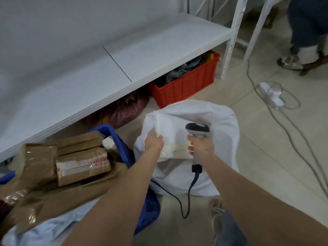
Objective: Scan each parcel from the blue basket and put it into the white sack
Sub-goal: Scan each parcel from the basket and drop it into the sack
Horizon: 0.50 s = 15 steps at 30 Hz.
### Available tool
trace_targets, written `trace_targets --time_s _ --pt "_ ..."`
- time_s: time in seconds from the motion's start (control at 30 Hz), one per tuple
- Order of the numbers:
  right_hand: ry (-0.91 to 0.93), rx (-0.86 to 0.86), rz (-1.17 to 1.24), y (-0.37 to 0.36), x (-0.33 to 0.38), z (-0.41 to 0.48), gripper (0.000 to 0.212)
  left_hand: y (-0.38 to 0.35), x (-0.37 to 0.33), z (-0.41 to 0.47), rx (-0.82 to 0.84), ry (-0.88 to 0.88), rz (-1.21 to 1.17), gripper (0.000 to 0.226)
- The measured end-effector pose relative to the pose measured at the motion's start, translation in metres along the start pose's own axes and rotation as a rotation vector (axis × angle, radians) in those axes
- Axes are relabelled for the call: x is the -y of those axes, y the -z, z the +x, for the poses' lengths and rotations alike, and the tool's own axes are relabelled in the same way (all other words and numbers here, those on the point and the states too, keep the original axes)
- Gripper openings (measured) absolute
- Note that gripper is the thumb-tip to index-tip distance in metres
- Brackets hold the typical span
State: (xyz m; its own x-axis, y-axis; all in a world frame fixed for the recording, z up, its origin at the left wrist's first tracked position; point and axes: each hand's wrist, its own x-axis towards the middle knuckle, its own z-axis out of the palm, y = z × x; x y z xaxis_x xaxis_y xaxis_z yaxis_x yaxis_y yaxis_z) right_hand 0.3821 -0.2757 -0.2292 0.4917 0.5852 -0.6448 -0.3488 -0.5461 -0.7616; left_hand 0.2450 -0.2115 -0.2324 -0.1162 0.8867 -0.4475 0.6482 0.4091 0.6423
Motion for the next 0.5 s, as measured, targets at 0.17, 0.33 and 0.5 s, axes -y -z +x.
trace_targets --time_s 0.17,0.33,0.5 --pt "-0.030 -0.002 -0.070 -0.005 -0.019 0.035 0.017 -0.041 0.012 0.032 0.081 0.120 -0.057 0.052" --pt "-0.074 0.030 -0.072 -0.016 -0.036 0.042 0.016 -0.047 0.034 0.043 0.088 0.090 0.173 0.056" --pt "-0.064 0.063 -0.100 -0.020 -0.042 0.039 0.016 -0.046 0.042 0.040 0.216 -0.058 0.340 0.054"
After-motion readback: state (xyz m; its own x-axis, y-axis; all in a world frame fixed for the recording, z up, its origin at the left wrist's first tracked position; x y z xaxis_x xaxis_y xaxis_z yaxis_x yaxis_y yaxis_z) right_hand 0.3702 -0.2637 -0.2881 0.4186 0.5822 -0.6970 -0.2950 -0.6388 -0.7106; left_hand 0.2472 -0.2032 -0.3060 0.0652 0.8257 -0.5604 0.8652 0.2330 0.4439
